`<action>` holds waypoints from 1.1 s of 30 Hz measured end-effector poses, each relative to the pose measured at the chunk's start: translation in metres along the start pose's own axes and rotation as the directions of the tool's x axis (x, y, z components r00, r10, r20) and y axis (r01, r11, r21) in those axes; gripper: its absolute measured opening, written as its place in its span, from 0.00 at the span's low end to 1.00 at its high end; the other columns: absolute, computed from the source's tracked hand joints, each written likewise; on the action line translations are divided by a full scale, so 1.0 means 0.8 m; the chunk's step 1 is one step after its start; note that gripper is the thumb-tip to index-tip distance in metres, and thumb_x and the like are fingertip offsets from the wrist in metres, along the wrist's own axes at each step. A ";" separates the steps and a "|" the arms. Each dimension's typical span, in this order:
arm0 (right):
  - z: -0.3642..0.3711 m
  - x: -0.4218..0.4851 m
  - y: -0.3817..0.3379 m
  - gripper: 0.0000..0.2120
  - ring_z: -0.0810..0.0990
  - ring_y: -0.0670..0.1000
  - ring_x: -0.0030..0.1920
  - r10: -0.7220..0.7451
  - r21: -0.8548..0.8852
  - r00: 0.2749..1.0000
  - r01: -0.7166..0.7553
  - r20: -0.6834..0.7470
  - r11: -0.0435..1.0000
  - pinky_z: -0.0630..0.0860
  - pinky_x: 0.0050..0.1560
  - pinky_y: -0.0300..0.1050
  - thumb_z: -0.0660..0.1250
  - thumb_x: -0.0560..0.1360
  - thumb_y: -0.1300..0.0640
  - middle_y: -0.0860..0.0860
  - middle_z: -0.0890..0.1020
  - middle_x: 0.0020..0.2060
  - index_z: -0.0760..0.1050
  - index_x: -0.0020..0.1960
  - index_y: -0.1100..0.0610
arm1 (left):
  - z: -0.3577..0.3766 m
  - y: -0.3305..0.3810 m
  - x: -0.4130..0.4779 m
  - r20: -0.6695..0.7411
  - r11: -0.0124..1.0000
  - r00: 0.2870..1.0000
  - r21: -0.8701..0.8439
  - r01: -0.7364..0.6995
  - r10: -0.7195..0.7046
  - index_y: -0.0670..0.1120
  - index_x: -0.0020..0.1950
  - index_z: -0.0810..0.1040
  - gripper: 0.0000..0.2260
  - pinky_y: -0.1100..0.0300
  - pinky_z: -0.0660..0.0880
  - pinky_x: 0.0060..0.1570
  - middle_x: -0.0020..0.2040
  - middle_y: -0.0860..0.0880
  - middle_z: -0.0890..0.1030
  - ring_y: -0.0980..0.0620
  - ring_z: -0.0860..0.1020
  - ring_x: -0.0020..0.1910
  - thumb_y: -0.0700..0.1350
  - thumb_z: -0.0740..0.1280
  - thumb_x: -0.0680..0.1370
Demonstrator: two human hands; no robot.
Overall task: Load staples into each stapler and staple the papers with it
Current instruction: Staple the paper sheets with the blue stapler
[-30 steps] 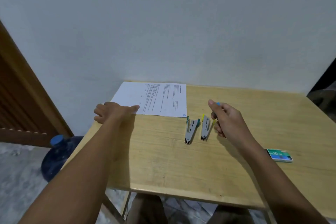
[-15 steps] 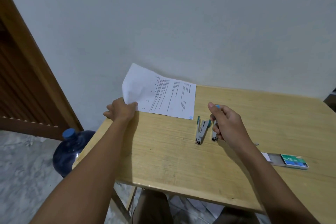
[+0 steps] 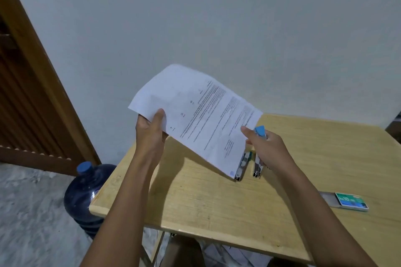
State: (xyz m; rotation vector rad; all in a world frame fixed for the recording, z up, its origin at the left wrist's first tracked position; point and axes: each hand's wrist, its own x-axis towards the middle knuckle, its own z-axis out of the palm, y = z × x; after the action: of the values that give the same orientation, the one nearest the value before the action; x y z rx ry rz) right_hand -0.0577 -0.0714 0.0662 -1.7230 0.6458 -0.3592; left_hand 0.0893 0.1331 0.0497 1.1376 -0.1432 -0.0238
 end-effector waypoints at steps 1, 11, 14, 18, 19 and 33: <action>0.000 0.003 -0.002 0.14 0.72 0.43 0.31 0.017 0.013 1.000 -0.017 0.010 1.000 0.66 0.35 0.40 0.66 0.77 0.41 0.46 0.82 0.47 0.77 0.50 0.52 | 0.001 0.002 -0.002 -0.004 1.000 1.000 -0.012 0.008 -0.008 0.51 0.68 0.73 0.14 0.49 0.80 0.55 0.61 0.51 0.83 0.50 0.82 0.58 0.43 0.63 0.82; -0.001 0.009 0.010 0.16 0.68 0.44 0.24 0.145 0.214 0.986 -0.159 0.077 0.964 0.65 0.24 0.37 0.68 0.77 0.42 0.46 0.82 0.31 0.76 0.52 0.55 | 0.016 0.023 -0.018 0.040 0.973 0.998 -0.221 0.061 -0.053 0.49 0.69 0.74 0.15 0.57 0.80 0.51 0.61 0.51 0.83 0.52 0.82 0.59 0.40 0.62 0.82; 0.003 0.000 0.003 0.10 0.80 0.45 0.25 0.108 0.373 0.986 -0.148 0.127 0.916 0.73 0.25 0.36 0.69 0.78 0.50 0.46 0.83 0.28 0.78 0.47 0.57 | 0.017 0.024 -0.020 0.050 0.974 0.997 -0.217 0.062 -0.052 0.48 0.69 0.74 0.15 0.56 0.80 0.53 0.62 0.51 0.83 0.52 0.82 0.59 0.40 0.62 0.82; 0.003 0.003 0.007 0.10 0.86 0.50 0.44 0.070 0.401 0.995 -0.033 -0.076 0.915 0.79 0.40 0.44 0.73 0.75 0.55 0.52 0.87 0.47 0.77 0.54 0.54 | 0.012 0.025 -0.019 -0.007 1.000 1.000 0.029 -0.011 0.011 0.47 0.62 0.76 0.11 0.56 0.80 0.48 0.53 0.51 0.84 0.52 0.83 0.51 0.39 0.64 0.80; 0.000 0.005 0.008 0.11 0.85 0.48 0.43 0.053 0.362 0.991 -0.004 -0.125 0.932 0.78 0.39 0.43 0.74 0.75 0.55 0.51 0.86 0.48 0.75 0.54 0.53 | 0.010 0.025 -0.018 -0.011 0.995 1.000 0.093 -0.025 0.026 0.46 0.57 0.76 0.08 0.58 0.79 0.43 0.47 0.51 0.83 0.51 0.82 0.46 0.39 0.64 0.79; -0.027 0.003 0.027 0.14 0.79 0.42 0.39 -0.014 0.074 1.000 0.014 0.008 0.997 0.71 0.24 0.29 0.72 0.75 0.63 0.48 0.81 0.46 0.72 0.58 0.57 | -0.012 -0.026 -0.021 -0.037 0.904 0.904 -0.060 0.424 -0.426 0.39 0.65 0.74 0.14 0.47 0.80 0.51 0.60 0.40 0.82 0.42 0.82 0.56 0.33 0.61 0.80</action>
State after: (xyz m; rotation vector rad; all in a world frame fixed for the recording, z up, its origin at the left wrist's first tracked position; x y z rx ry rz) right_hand -0.0728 -0.0928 0.0507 -1.6580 0.6073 -0.3808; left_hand 0.0749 0.1342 0.0251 1.0999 0.1527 -0.3867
